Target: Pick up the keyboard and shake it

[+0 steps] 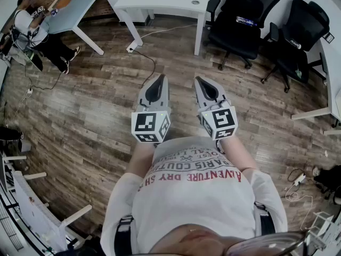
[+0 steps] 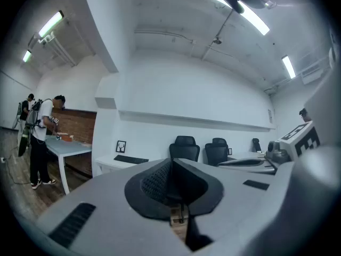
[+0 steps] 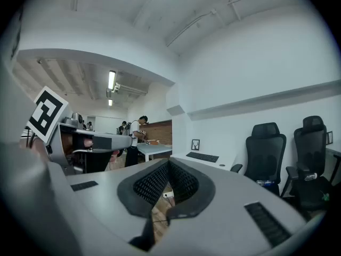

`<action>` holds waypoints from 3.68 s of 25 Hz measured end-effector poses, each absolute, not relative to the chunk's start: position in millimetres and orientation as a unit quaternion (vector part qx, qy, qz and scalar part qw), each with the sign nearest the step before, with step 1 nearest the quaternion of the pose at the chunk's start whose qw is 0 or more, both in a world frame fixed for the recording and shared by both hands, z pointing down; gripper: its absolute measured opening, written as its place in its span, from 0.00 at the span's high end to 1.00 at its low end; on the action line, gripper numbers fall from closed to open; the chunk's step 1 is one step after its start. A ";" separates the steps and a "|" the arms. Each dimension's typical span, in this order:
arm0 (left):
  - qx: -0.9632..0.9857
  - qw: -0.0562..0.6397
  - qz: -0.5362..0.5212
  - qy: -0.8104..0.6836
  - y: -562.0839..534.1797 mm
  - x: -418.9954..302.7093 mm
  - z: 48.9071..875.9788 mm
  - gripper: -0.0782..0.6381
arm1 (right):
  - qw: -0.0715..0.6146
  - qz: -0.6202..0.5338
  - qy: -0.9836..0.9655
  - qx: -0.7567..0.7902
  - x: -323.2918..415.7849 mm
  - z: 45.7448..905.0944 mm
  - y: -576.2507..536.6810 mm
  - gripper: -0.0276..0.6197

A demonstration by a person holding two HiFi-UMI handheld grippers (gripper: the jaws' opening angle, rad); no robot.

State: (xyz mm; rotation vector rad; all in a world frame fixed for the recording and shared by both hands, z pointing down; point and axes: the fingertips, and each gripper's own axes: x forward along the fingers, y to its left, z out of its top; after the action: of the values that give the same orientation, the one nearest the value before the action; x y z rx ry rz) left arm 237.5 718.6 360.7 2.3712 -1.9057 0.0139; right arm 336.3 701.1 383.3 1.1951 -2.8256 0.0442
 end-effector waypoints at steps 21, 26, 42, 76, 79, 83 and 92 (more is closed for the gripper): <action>0.764 0.064 0.040 -0.641 682.7 204.0 382.3 0.85 | -0.009 0.081 -0.916 0.392 312.1 401.7 660.7 0.92; 0.763 0.077 0.031 -0.641 645.3 158.7 393.8 0.85 | -0.009 0.100 -0.906 0.412 286.4 408.8 623.4 0.92; 0.802 0.102 0.028 -0.588 438.0 -38.8 401.0 0.85 | 0.021 0.120 -0.869 0.480 107.2 417.1 435.6 0.92; 0.744 0.151 0.043 -0.650 -22.2 -80.8 442.7 0.85 | 0.038 0.163 -0.875 0.454 112.9 450.9 -65.7 0.92; 0.748 0.163 0.053 -0.641 -49.1 -79.4 457.3 0.85 | 0.045 0.175 -0.870 0.459 117.3 466.9 -88.4 0.92; 0.759 0.180 0.068 -0.622 -78.1 -77.1 479.1 0.85 | 0.059 0.193 -0.854 0.480 124.9 489.9 -107.5 0.92; 0.800 0.226 0.097 -0.547 -184.6 -99.2 514.3 0.85 | 0.080 0.207 -0.812 0.539 132.6 505.8 -175.0 0.92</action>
State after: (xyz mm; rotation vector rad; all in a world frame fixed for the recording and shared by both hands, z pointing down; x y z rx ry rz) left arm -99.2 -184.6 514.3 2.2052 -1.5094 0.2674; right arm 132.6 -175.0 505.8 1.6126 -2.4297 0.6191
